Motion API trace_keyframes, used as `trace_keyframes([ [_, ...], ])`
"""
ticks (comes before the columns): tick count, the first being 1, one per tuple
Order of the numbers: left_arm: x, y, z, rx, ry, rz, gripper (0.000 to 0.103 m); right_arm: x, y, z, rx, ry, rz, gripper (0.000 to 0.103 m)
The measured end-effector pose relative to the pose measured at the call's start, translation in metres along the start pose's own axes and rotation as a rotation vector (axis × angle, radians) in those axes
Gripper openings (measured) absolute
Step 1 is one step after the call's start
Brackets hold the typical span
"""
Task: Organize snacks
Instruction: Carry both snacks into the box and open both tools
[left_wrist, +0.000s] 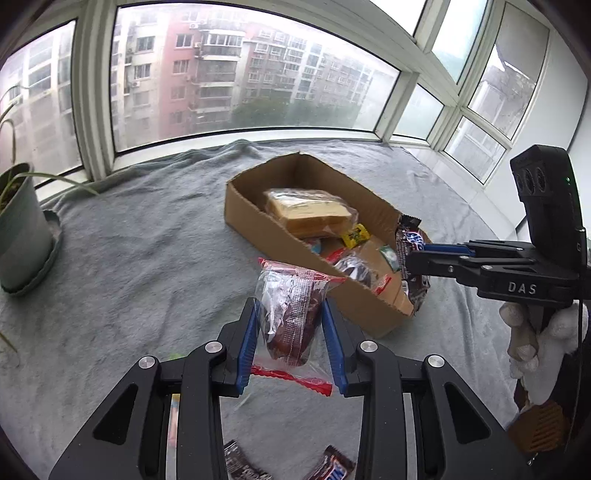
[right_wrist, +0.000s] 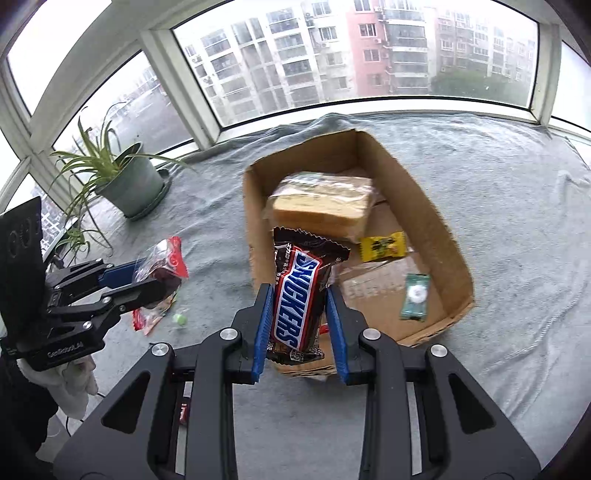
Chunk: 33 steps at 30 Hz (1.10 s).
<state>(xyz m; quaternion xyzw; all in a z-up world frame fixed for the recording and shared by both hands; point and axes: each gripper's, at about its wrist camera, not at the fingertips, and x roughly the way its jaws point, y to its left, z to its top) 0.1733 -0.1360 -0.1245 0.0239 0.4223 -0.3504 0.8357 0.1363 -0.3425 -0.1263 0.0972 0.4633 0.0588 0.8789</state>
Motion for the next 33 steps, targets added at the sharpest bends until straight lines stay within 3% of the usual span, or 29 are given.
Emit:
trace_keyframes([
  [11,0.045,-0.060,0.022,0.058,0.025,-0.072,0.032,0.008,-0.062,0.018,0.066,-0.008,-0.110,0.030],
  [25,0.079,-0.095,0.023,0.116,0.084,-0.085,0.033,0.016,-0.082,0.018,0.099,-0.001,-0.135,0.031],
  [26,0.081,-0.097,0.024,0.116,0.092,-0.086,0.035,0.016,-0.082,0.019,0.099,-0.002,-0.140,0.035],
  [28,0.082,-0.097,0.023,0.113,0.104,-0.078,0.045,0.015,-0.082,0.019,0.105,-0.012,-0.152,0.068],
  [30,0.082,-0.097,0.024,0.108,0.105,-0.072,0.057,0.010,-0.081,0.020,0.107,-0.035,-0.158,0.072],
  [33,0.080,-0.095,0.025,0.101,0.101,-0.062,0.059,0.007,-0.079,0.022,0.107,-0.045,-0.154,0.072],
])
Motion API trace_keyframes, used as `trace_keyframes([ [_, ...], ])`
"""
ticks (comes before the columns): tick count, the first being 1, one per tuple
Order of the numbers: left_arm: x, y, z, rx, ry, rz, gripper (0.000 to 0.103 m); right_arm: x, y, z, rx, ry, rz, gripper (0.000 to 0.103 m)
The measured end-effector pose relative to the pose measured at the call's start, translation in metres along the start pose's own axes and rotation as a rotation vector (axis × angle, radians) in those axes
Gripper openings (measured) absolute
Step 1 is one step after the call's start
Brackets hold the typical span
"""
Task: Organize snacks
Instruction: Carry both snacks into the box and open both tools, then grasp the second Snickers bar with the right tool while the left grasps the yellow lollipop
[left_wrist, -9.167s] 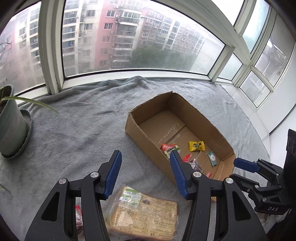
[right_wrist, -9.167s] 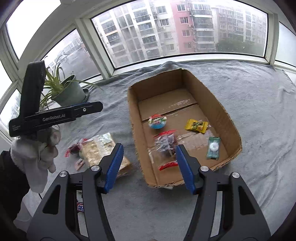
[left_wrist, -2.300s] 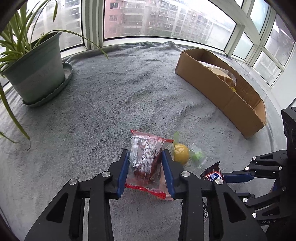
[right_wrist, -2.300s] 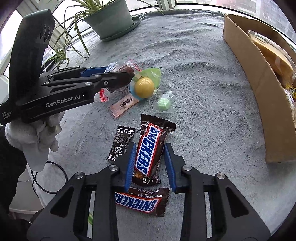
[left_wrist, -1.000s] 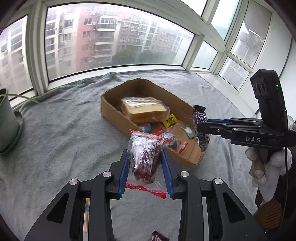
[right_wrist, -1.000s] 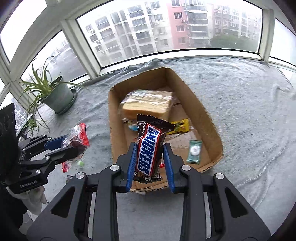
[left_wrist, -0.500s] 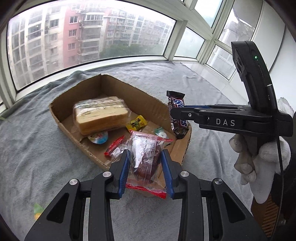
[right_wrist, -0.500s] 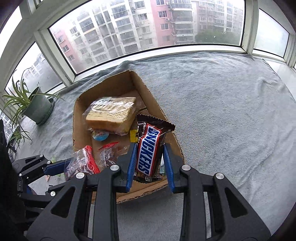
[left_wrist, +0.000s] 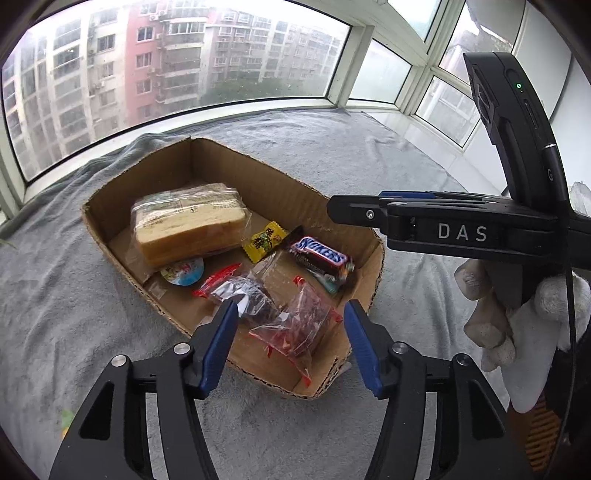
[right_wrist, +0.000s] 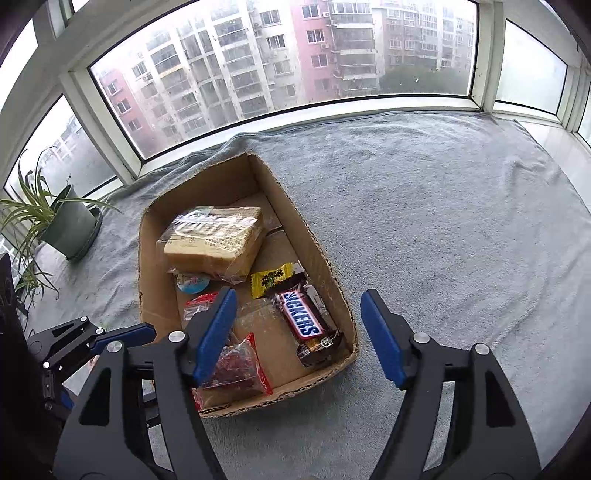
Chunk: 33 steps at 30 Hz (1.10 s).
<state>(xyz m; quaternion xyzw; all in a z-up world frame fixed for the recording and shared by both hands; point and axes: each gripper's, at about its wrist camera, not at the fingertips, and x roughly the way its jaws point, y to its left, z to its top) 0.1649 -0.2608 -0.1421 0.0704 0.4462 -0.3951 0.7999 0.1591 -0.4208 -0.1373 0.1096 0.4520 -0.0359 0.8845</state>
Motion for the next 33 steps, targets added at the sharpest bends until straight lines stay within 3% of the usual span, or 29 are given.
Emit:
trace_keyframes([
  [14,-0.028,0.013,-0.009,-0.037,-0.028,-0.002,0.059,-0.025,0.026,-0.007,-0.047,-0.036,0.044,0.072],
  [21,-0.072,0.052,-0.026,-0.113,-0.077,0.036,0.059,-0.051,0.057,-0.020,-0.130,-0.072,0.114,0.072],
  [28,-0.113,0.114,-0.057,-0.242,-0.116,0.126,0.059,-0.061,0.107,-0.051,-0.302,-0.041,0.221,0.072],
  [33,-0.122,0.150,-0.080,-0.295,-0.102,0.201,0.058,-0.050,0.154,-0.093,-0.514,0.047,0.313,0.072],
])
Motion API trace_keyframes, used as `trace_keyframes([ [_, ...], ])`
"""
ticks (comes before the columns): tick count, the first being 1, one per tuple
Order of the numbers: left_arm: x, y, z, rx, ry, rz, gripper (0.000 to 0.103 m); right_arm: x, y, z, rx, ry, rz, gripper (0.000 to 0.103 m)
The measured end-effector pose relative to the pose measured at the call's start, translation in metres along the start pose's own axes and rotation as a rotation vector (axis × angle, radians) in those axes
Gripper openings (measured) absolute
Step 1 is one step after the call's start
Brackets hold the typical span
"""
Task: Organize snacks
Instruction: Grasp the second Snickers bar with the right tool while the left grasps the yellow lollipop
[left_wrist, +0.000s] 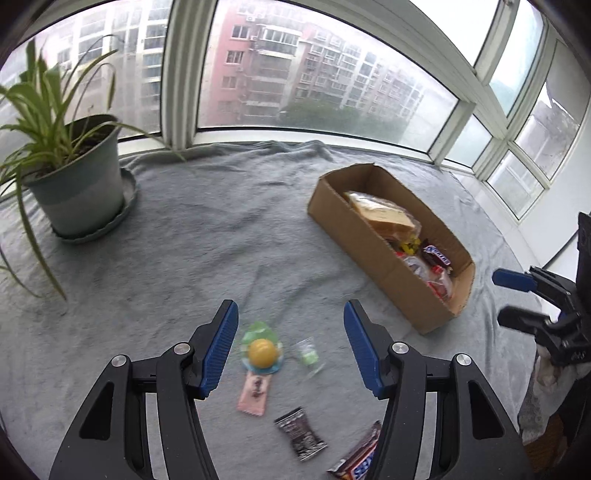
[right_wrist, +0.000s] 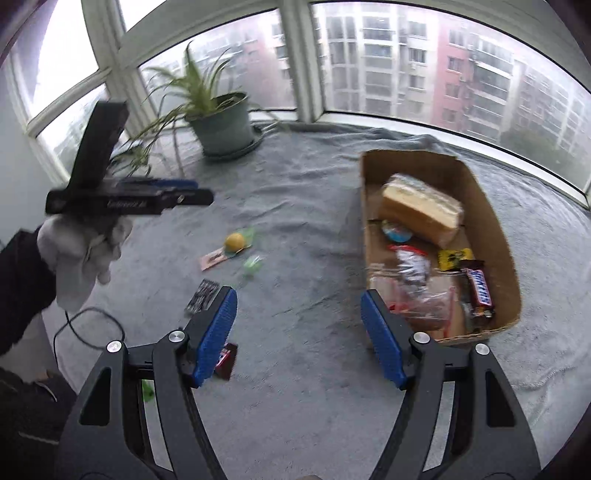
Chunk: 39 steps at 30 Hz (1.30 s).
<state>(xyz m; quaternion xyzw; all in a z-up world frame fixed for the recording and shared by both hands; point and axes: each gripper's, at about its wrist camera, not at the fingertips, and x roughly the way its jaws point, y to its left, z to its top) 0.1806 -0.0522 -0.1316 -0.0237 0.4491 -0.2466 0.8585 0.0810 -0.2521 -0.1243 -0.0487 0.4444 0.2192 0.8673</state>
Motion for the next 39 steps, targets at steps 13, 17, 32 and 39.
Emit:
trace_keyframes([
  [13,0.038,0.004,-0.034,0.103,0.116,0.039,0.033,0.066,0.095,-0.037,-0.401,0.222,0.156,0.062],
  [17,0.049,0.003,-0.038,0.123,0.137,0.050,0.032,0.077,0.099,-0.034,-0.432,0.246,0.167,0.061],
  [32,0.062,0.007,-0.039,0.117,0.156,0.048,0.024,0.105,0.112,-0.040,-0.548,0.350,0.182,0.056],
  [39,0.064,0.004,-0.039,0.121,0.148,0.054,0.023,0.110,0.114,-0.041,-0.543,0.356,0.190,0.044],
])
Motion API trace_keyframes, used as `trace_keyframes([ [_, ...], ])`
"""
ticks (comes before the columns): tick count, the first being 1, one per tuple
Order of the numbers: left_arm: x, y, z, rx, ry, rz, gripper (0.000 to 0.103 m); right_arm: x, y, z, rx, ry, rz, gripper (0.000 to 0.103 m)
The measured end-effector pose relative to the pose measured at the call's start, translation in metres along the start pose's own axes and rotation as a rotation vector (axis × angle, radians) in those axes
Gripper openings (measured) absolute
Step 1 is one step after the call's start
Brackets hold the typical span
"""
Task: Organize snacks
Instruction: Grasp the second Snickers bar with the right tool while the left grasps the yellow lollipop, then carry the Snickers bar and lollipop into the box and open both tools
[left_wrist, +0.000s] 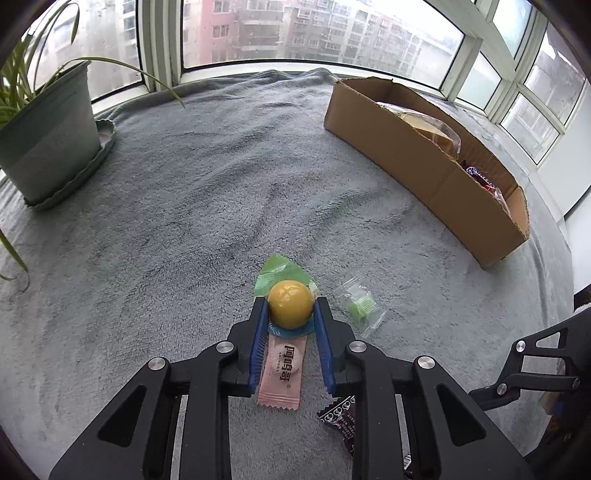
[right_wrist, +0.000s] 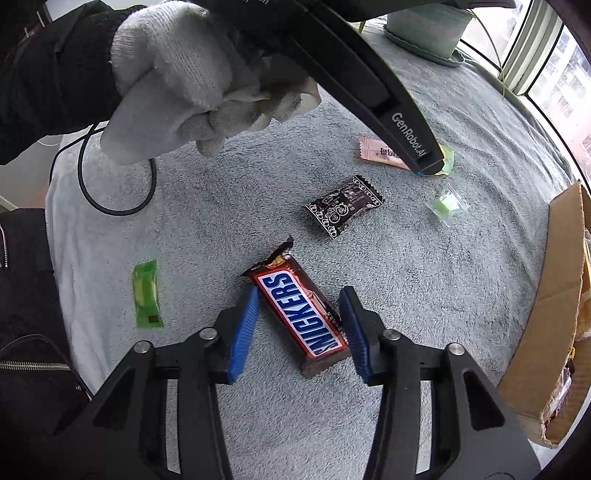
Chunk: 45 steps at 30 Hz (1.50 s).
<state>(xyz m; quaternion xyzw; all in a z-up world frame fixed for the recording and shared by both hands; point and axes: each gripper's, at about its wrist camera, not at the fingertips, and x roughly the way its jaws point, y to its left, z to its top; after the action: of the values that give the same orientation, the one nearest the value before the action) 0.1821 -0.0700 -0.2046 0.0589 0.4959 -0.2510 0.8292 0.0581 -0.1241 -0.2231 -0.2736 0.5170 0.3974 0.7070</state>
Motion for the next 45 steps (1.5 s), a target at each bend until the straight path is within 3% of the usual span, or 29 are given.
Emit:
trace_keyframes([
  [9,-0.001,-0.001,-0.002,0.010,-0.009,0.011,0.022,-0.011,-0.023,-0.004,0.101,-0.051,0.021,0.031],
  [18,-0.011,0.003,-0.006,-0.017,-0.030,0.000,0.022,-0.028,-0.045,-0.013,0.216,-0.117,0.007,0.030],
  [25,-0.026,0.002,0.001,-0.031,-0.065,-0.020,0.022,-0.062,-0.075,-0.025,0.342,-0.225,-0.025,0.030],
  [36,-0.041,-0.029,0.028,0.003,-0.124,-0.093,0.022,-0.123,-0.145,-0.059,0.556,-0.372,-0.178,0.030],
  [45,-0.037,-0.071,0.053,0.063,-0.142,-0.159,0.022,-0.144,-0.213,-0.088,0.700,-0.381,-0.315,0.030],
])
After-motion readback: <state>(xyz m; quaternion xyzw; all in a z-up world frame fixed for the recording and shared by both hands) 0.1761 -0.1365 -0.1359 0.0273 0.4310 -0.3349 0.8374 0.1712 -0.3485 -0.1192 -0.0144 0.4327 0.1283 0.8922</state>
